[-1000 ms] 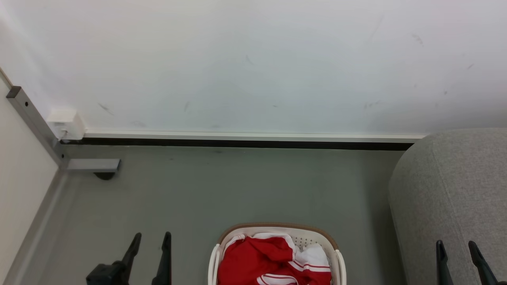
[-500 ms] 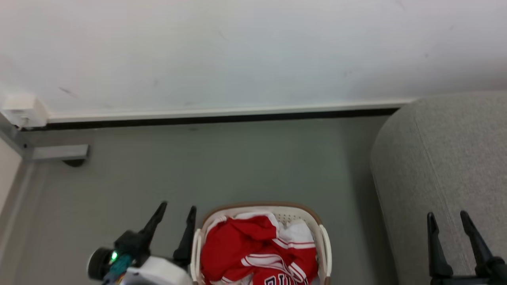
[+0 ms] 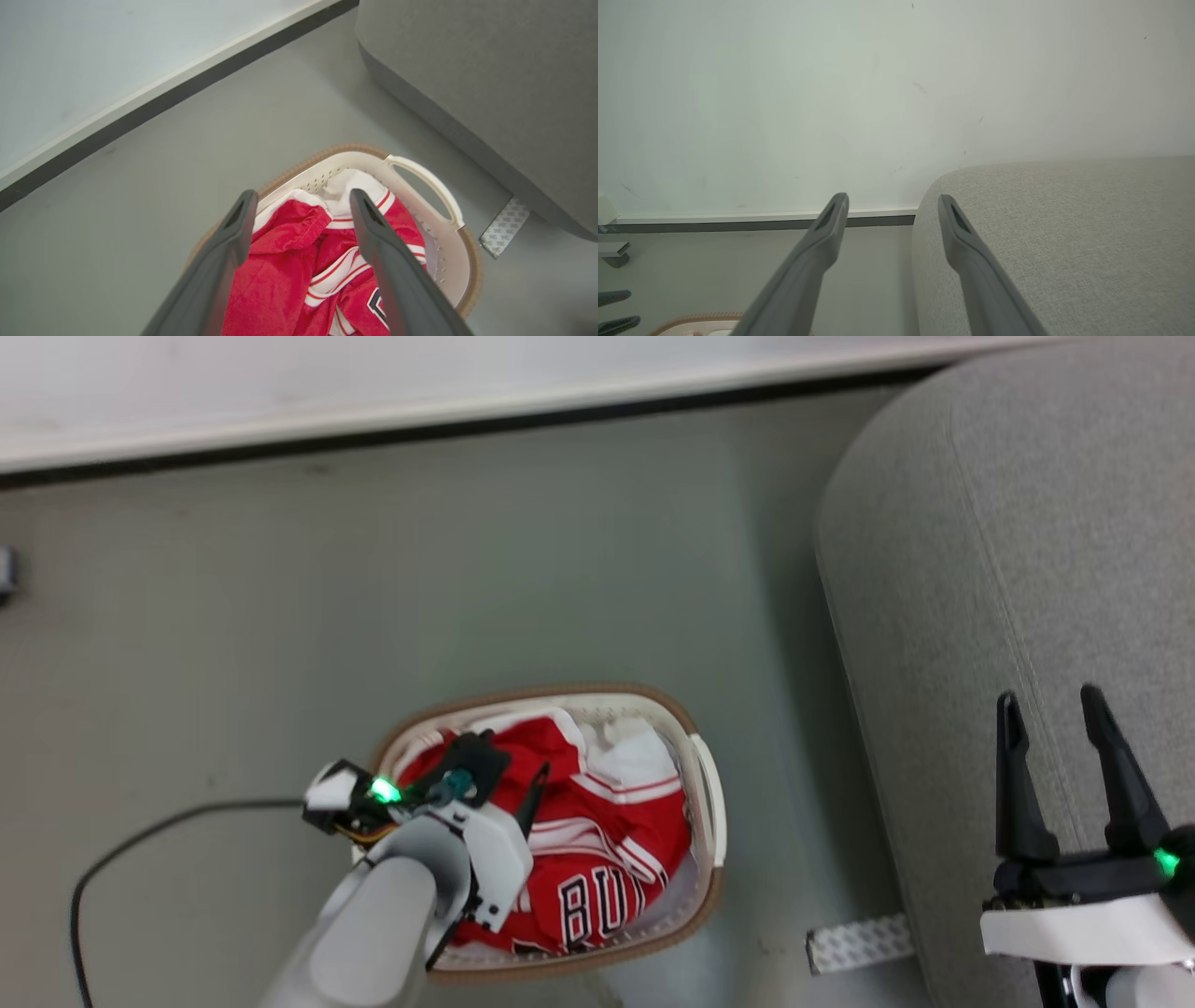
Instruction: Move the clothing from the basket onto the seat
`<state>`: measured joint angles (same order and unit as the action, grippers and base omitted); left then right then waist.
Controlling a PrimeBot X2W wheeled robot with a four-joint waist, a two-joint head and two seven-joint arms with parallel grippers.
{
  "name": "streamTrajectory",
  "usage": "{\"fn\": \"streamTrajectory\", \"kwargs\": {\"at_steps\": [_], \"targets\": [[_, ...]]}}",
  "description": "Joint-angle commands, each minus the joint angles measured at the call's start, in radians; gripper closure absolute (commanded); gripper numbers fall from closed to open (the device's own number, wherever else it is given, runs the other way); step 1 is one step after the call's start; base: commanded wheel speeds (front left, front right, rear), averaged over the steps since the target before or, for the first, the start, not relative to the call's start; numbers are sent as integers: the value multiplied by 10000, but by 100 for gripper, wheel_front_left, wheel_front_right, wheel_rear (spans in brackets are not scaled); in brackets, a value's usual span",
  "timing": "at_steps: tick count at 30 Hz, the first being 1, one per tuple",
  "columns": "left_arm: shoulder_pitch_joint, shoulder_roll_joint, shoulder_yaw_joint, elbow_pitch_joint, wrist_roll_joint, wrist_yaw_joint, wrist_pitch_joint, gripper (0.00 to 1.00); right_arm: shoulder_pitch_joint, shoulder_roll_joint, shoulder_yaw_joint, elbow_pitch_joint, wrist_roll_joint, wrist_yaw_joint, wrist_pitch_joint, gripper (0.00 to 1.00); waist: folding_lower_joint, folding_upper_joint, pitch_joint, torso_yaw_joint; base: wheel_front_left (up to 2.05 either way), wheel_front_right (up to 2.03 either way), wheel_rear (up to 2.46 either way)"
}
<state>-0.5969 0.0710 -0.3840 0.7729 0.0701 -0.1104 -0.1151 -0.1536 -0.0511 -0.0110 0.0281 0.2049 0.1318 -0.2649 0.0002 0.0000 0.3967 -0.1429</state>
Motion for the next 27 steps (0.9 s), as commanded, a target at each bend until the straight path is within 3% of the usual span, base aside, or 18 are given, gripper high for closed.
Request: {"fn": "streamTrajectory", "kwargs": {"at_steps": [1, 11, 24, 25, 26, 27], "targets": [[-434, 45, -62, 406, 252, 178, 323, 0, -382, 1, 108, -154, 185, -21, 7, 0, -2, 0, 1193, -729, 0, 0, 0], [-2511, 497, -845, 2370, 1414, 812, 2160, 0, -1456, 7, 531, -741, 1180, -21, 5, 0, -2, 0, 3263, -1291, 0, 0, 0], [-4125, 1039, -1152, 3444, 1716, 1239, 2630, 0, -2311, 9, 1231, -1227, 2111, -21, 7, 0, -2, 0, 4992, -1770, 0, 0, 0], [-4171, 1056, -1155, 3507, 1694, 1293, 2574, 7, -2315, 8, 1270, -1226, 2137, -21, 5, 0, -2, 0, 5063, -1811, 0, 0, 0], [-4215, 1064, -1163, 3575, 1677, 1324, 2517, 62, -2309, 5, 1295, -1215, 2169, -21, 5, 0, -2, 0, 5117, -1848, 0, 0, 0], [-4248, 1054, -1177, 3621, 1650, 1374, 2448, 100, -2288, 5, 1307, -1193, 2181, -21, 6, 0, -2, 0, 5149, -1874, 0, 0, 0]]}}
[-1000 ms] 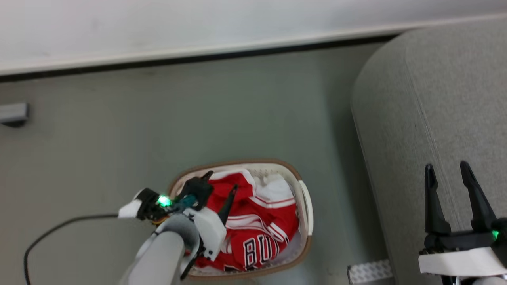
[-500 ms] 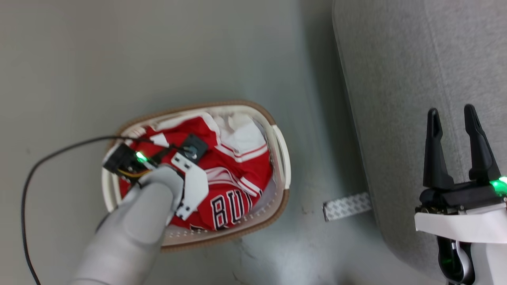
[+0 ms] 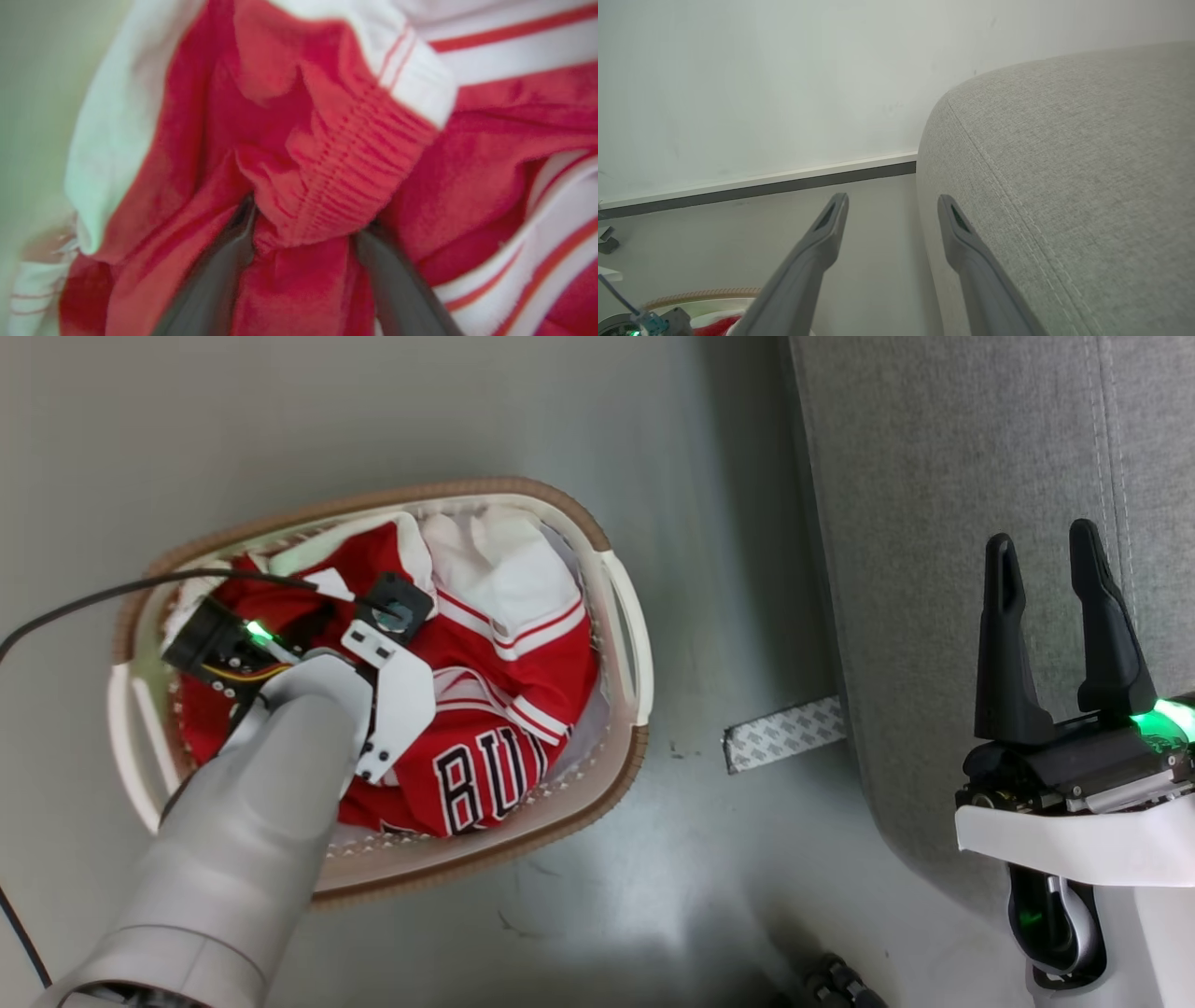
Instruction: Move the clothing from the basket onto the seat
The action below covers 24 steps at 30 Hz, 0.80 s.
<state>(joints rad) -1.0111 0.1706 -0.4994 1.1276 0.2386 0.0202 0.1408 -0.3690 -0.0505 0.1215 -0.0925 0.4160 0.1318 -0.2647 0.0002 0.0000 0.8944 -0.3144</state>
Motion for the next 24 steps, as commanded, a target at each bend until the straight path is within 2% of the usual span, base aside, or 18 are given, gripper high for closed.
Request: {"fn": "streamTrajectory", "kwargs": {"at_steps": [1, 5, 12, 19, 22, 24], "targets": [[-121, 50, -49, 137, -38, 73, -154, 100, -103, -1, -16, 40, 59, -21, 5, 0, -2, 0, 187, -174, 0, 0, 0], [67, -226, 13, 247, -326, 172, -651, 100, 72, -1, -190, 229, -20, -21, 4, 0, -2, 0, -70, -55, 0, 0, 0], [993, -791, 718, 348, -1413, 417, -1931, 100, 521, -6, -550, 681, -492, -21, 4, 0, -2, 0, -1520, 541, 0, 0, 0], [2209, -1175, 861, 190, -2447, 99, -3291, 100, 1416, -10, -1118, 1173, -1052, -21, 5, 0, -2, 0, -3882, 1572, 0, 0, 0], [2831, -1208, 568, -371, -3221, -205, -3526, 100, 1962, -12, -1276, 1347, -1299, -21, 5, 0, -2, 0, -4880, 2001, 0, 0, 0], [3276, -1204, 225, -873, -3825, -260, -3569, 100, 2337, -15, -1403, 1442, -1425, -21, 4, 0, -2, 0, -5502, 2258, 0, 0, 0]]}}
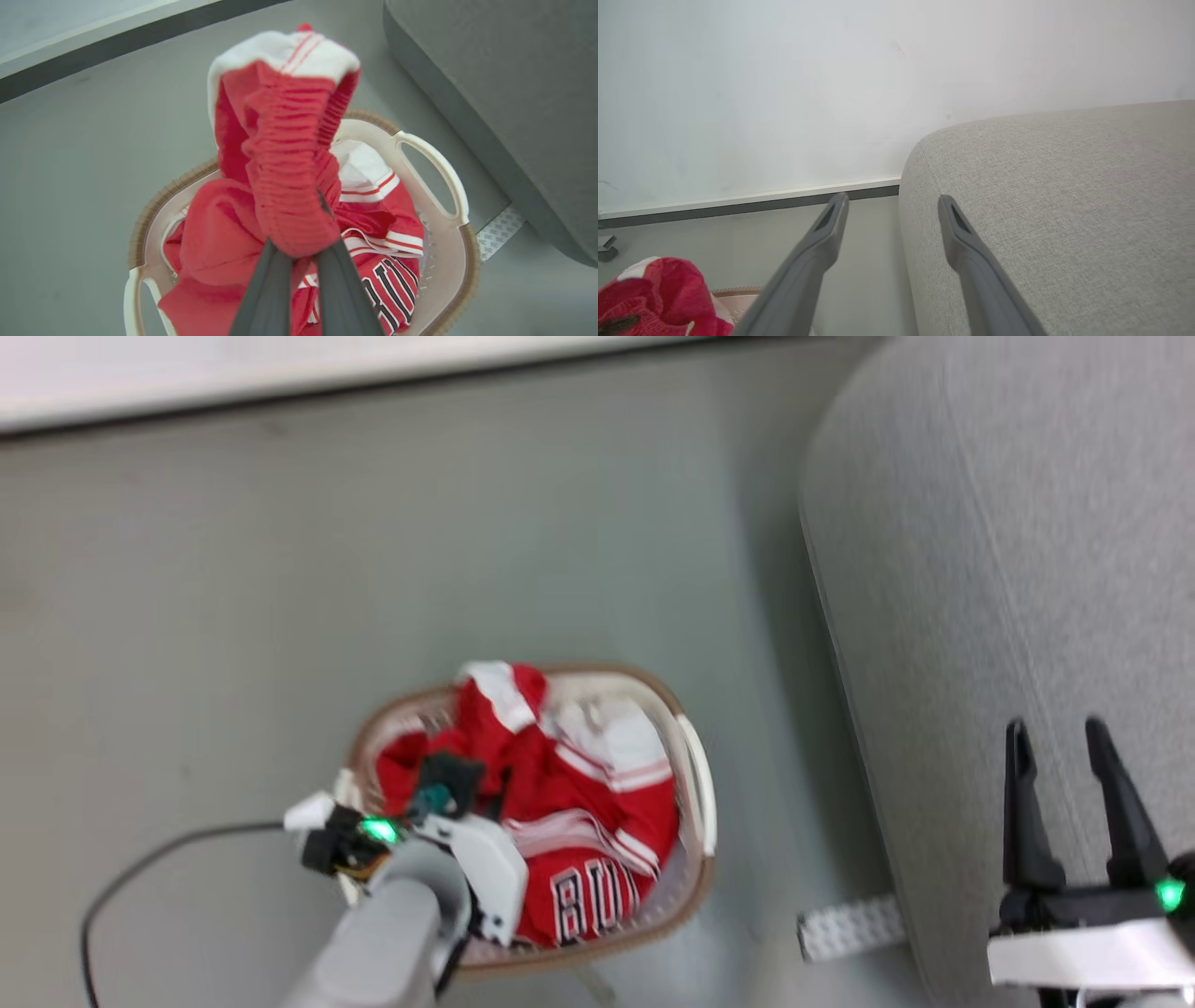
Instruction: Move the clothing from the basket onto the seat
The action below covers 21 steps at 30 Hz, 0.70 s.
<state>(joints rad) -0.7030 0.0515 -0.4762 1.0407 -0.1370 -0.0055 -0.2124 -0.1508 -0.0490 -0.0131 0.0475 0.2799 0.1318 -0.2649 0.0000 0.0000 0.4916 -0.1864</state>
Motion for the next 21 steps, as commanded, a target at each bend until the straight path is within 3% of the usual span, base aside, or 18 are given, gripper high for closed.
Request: {"fn": "streamTrajectory", "kwargs": {"at_steps": [1, 12, 21], "targets": [[393, -2, -189, -238, -338, 30, -41, 100, 350, -29, -89, 77, -145, -21, 7, 0, 0, 0, -1779, 1092, 0, 0, 0], [1860, 1, -1788, -2803, -2931, 752, 305, 100, 2301, -26, -415, 207, -604, -21, 7, 0, 0, 0, -4311, 1966, 0, 0, 0], [2074, 4, -2285, -4683, -3737, 1151, 612, 100, 3033, -24, -195, -186, -676, -21, 7, 0, 0, 0, -5156, 2101, 0, 0, 0]]}}
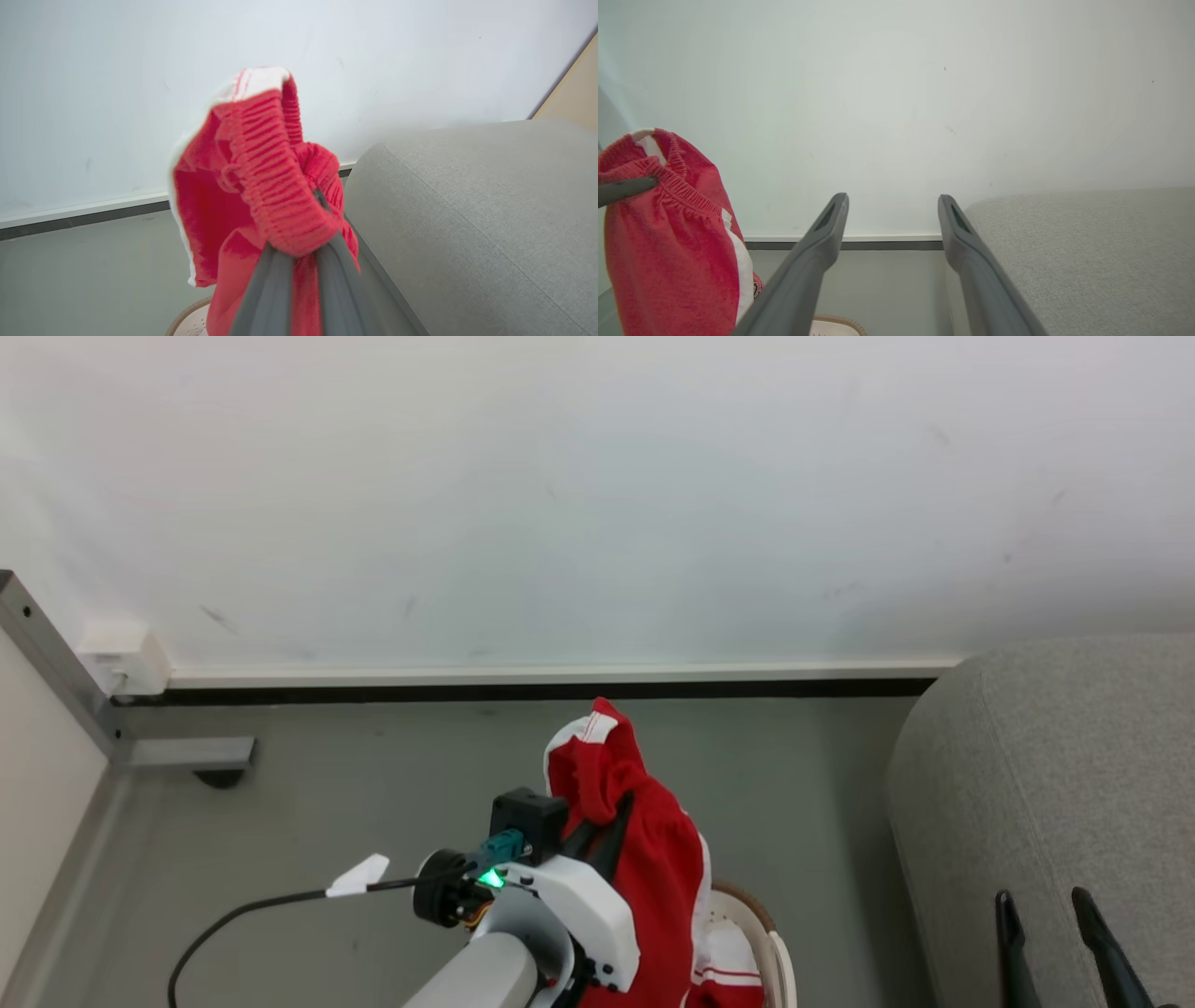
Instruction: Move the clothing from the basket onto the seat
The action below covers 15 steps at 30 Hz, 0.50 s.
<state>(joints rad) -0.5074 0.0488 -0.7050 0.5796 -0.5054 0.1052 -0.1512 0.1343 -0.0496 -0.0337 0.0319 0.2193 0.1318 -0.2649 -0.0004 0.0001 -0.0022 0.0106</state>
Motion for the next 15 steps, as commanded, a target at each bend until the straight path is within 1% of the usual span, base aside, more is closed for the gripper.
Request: {"fn": "streamTrajectory", "kwargs": {"at_steps": [1, 4, 5, 10, 13, 15], "targets": [[129, 31, 14, -269, -107, 62, 52, 100, 232, -14, 110, -100, -73, -21, 7, 0, 4, -1, -293, 118, 0, 0, 0], [152, 55, 84, -894, -236, 96, 209, 100, 345, -45, 605, -351, -107, -21, 6, 0, 4, -1, -429, 91, 0, 0, 0], [161, 61, 102, -1108, -307, 94, 277, 100, 406, -175, 839, -413, -91, -21, 7, 0, 4, -1, -459, 85, 0, 0, 0], [169, 89, 57, -2238, -479, 185, 692, 100, 403, -1233, 2370, -642, 343, -21, 7, 0, 4, -1, -543, 65, 0, 0, 0], [195, 80, -35, -2827, -524, 273, 922, 100, 120, -1942, 3096, -740, 458, -23, 6, 0, 4, -1, -559, 103, 0, 0, 0], [168, 73, -134, -3146, -534, 315, 1070, 100, -148, -2298, 3577, -757, 429, -23, 6, 0, 4, -1, -544, 140, 0, 0, 0]]}}
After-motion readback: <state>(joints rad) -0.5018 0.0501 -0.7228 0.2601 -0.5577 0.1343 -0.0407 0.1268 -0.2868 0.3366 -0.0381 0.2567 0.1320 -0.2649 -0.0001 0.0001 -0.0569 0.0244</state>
